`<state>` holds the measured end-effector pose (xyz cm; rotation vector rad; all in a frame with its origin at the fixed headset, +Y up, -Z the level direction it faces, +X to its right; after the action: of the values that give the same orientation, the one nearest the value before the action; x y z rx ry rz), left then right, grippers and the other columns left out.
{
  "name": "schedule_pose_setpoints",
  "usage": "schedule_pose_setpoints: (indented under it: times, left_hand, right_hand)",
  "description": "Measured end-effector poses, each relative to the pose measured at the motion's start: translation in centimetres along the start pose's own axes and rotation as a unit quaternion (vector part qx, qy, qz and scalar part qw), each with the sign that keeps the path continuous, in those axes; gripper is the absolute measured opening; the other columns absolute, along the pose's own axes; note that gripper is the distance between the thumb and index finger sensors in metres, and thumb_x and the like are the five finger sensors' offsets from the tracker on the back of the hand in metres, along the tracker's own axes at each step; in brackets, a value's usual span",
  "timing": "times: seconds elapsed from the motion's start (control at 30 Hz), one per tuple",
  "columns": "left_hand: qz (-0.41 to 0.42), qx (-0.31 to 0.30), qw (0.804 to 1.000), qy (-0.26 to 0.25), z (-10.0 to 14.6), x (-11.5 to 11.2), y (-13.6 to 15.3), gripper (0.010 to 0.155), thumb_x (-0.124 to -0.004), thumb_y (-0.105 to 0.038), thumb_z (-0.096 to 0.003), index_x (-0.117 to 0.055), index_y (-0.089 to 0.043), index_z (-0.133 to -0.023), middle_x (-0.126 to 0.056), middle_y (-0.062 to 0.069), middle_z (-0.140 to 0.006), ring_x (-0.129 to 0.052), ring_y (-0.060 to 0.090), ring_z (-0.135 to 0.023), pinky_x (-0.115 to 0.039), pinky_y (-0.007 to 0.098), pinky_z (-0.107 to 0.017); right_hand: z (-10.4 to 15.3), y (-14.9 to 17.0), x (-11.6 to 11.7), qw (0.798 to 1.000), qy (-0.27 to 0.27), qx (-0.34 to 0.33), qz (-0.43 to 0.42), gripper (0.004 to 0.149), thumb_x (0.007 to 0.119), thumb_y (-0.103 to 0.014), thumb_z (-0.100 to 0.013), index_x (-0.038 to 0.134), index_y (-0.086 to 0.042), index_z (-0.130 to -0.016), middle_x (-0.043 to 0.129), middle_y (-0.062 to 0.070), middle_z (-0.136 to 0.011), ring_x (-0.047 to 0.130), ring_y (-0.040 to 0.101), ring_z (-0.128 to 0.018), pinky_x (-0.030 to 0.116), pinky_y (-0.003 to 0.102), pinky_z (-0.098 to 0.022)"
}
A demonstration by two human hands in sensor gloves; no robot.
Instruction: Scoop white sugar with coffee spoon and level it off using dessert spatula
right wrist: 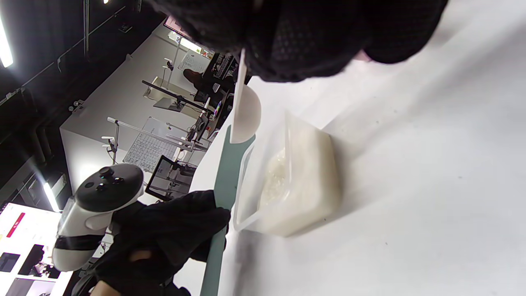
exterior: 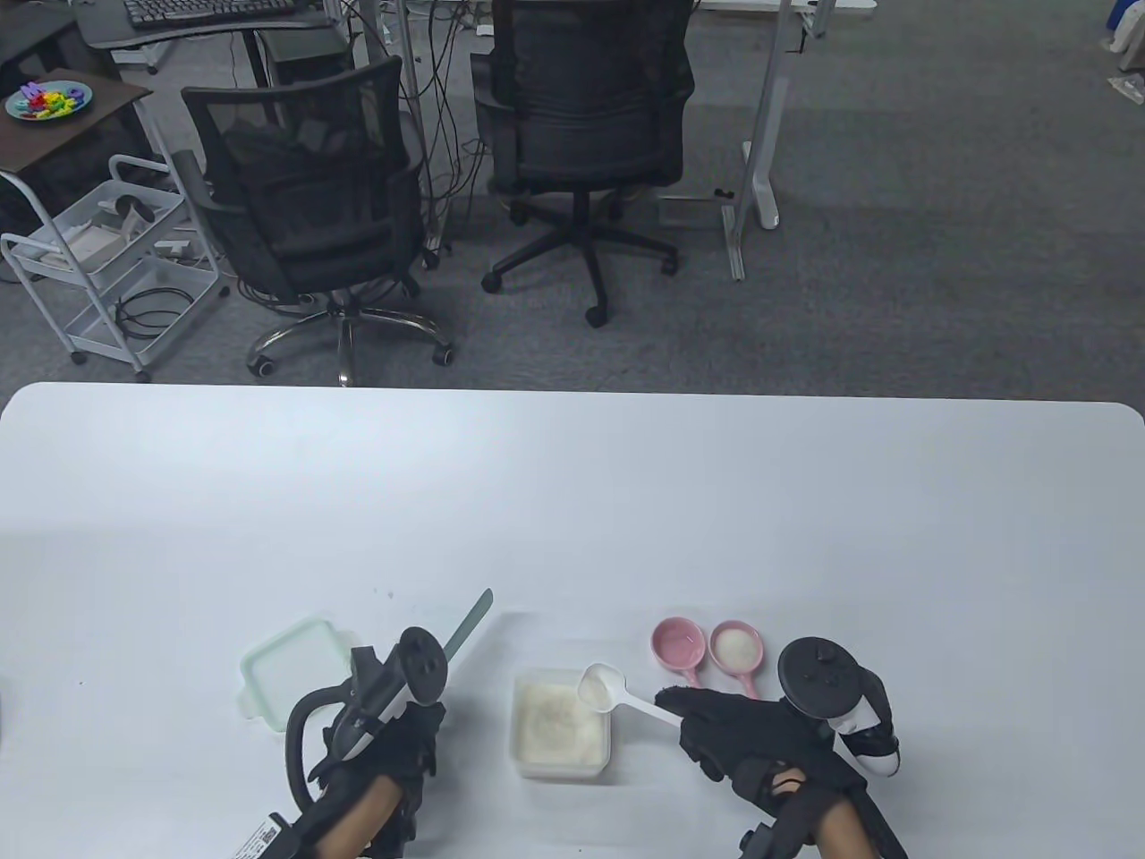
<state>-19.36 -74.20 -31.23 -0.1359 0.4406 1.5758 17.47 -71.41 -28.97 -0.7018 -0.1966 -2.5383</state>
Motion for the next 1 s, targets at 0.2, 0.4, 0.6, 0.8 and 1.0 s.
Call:
schedule_pose_setpoints:
  times: [0.2, 0.4, 0.6, 0.8, 1.0]
  left_hand:
    - [-0.019, 0.01, 1.0, 0.023, -0.4, -0.8, -0.2, 0.059, -0.087, -0.05, -0.0471, -0.078, -0.023, -0.099, -0.095, -0.002, -0.085, -0.113, 0.015, -0.056, -0.101, 0.019, -0.036]
    - [-0.023, 0.022, 0.999, 0.022, -0.3, -0.7, -0.1, 0.062, -0.086, -0.055, -0.0475, -0.072, -0.028, -0.101, -0.093, -0.001, -0.089, -0.111, 0.016, -0.059, -0.1, 0.019, -0.037]
    - [0.024, -0.027, 0.996, -0.076, 1.7, 1.2, -0.1, 0.078, -0.067, -0.071, -0.0463, -0.042, -0.035, -0.111, -0.06, 0.002, -0.115, -0.08, 0.032, -0.1, -0.076, 0.046, -0.071]
    - [-0.002, -0.111, 0.979, -0.172, 3.5, 2.1, -1.5, 0.091, -0.06, -0.077, -0.0426, -0.016, -0.041, -0.113, -0.009, 0.001, -0.125, -0.019, 0.043, -0.119, -0.031, 0.068, -0.081]
    - [-0.03, -0.136, 0.978, -0.154, 3.5, 1.4, -2.3, 0.091, -0.058, -0.078, -0.0414, -0.013, -0.043, -0.113, -0.001, 0.001, -0.123, -0.009, 0.044, -0.117, -0.022, 0.071, -0.078]
  right_hand:
    - [-0.1, 0.0, 0.1, 1.0, -0.002, 0.002, 0.003, 0.051, 0.07, -0.022, -0.058, 0.066, -0.001, -0.105, 0.087, 0.014, -0.072, 0.088, 0.027, -0.046, 0.067, 0.058, -0.06]
    - [-0.1, 0.0, 0.2, 1.0, -0.006, 0.003, 0.003, 0.051, 0.07, -0.022, -0.058, 0.065, -0.001, -0.105, 0.087, 0.014, -0.072, 0.087, 0.027, -0.046, 0.067, 0.058, -0.06]
    - [-0.1, 0.0, 0.3, 1.0, -0.008, 0.002, 0.0, 0.051, 0.07, -0.022, -0.058, 0.065, -0.001, -0.105, 0.087, 0.014, -0.072, 0.087, 0.028, -0.047, 0.067, 0.058, -0.061]
    - [-0.5, 0.1, 0.7, 1.0, -0.021, -0.004, -0.013, 0.052, 0.073, -0.022, -0.057, 0.065, -0.002, -0.105, 0.087, 0.015, -0.073, 0.087, 0.028, -0.048, 0.066, 0.059, -0.061]
    - [-0.3, 0.4, -0.2, 0.999, 0.011, -0.009, -0.042, 0.053, 0.074, -0.021, -0.057, 0.064, -0.002, -0.105, 0.086, 0.015, -0.074, 0.087, 0.029, -0.049, 0.066, 0.059, -0.062]
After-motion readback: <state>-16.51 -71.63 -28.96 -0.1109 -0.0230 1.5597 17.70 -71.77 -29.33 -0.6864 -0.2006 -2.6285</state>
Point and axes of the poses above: the tracker on the back of each hand, its own y axis roughly to the little-finger side, its own z axis roughly from the fingertips to the wrist, x = y × z, the point moved 1 cm from there along -z, roughly from the wrist to the fingertips
